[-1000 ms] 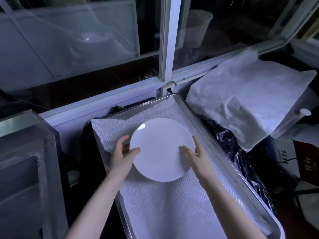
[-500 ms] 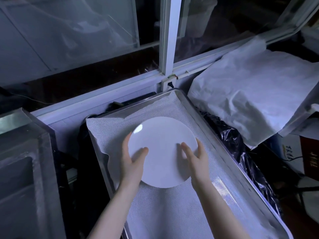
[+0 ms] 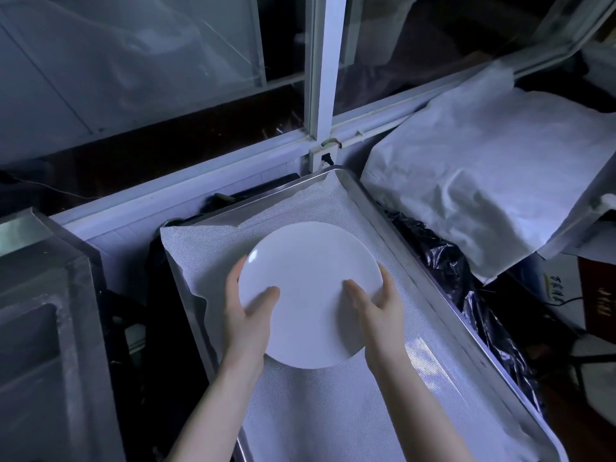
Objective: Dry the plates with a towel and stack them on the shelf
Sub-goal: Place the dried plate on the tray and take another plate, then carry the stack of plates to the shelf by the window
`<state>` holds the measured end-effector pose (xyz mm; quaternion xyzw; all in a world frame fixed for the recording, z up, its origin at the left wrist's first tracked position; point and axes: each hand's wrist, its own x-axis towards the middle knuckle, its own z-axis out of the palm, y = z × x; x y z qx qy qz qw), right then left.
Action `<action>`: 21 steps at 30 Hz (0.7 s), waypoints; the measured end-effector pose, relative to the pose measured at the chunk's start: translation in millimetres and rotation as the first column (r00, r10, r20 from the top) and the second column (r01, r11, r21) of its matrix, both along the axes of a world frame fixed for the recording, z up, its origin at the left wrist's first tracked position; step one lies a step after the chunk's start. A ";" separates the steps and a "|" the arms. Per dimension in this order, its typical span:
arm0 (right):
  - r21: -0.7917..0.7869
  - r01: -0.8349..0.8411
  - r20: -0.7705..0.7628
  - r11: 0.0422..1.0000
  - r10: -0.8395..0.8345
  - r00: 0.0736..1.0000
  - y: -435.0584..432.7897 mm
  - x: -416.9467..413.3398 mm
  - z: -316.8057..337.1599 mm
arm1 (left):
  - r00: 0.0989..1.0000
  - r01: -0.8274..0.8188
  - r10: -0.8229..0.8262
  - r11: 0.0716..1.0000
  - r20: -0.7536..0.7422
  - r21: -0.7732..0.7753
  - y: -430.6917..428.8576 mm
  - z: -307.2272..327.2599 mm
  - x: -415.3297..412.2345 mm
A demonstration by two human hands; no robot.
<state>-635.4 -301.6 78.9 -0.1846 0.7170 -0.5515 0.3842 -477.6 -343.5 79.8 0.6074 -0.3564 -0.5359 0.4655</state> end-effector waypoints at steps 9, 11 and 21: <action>-0.083 -0.047 0.045 0.995 0.051 0.998 18.5 12.1 25.4 | 1.000 -0.011 0.010 0.994 -0.005 -0.108 21.5 29.0 17.1; -0.104 -0.037 0.056 0.994 0.043 0.998 27.8 14.6 31.9 | 1.000 -0.003 0.003 0.994 0.000 -0.111 27.9 37.0 21.4; -0.182 0.173 0.017 0.968 -0.173 0.985 112.3 19.5 72.6 | 0.975 0.167 -0.181 0.979 -0.129 -0.116 83.3 73.1 20.1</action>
